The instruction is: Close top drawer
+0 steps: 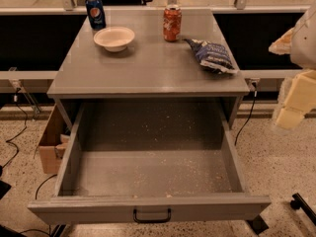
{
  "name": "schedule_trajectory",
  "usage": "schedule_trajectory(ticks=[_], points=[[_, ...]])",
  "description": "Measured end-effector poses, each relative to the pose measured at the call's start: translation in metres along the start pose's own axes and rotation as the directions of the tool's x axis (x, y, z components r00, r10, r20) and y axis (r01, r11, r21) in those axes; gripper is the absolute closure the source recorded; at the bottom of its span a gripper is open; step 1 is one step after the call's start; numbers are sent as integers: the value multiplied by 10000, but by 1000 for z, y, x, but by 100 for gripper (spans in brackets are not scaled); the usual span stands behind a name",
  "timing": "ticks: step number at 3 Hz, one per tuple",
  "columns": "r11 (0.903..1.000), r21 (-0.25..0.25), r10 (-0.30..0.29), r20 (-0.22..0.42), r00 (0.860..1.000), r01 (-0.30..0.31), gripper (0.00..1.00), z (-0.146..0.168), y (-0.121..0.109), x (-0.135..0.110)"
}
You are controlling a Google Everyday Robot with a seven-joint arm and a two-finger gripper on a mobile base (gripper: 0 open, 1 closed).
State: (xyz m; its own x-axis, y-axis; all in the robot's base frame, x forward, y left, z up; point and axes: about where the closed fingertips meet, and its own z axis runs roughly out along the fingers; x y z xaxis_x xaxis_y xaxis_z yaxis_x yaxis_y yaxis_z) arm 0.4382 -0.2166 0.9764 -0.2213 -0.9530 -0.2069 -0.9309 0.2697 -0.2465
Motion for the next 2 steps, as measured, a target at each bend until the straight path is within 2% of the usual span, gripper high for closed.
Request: schedule_trajectory(ticks=[1, 2], points=[[10000, 0, 0, 0, 10000, 0, 0, 0, 0, 0], [9998, 75, -197, 34, 9998, 197, 0, 5, 11, -4]])
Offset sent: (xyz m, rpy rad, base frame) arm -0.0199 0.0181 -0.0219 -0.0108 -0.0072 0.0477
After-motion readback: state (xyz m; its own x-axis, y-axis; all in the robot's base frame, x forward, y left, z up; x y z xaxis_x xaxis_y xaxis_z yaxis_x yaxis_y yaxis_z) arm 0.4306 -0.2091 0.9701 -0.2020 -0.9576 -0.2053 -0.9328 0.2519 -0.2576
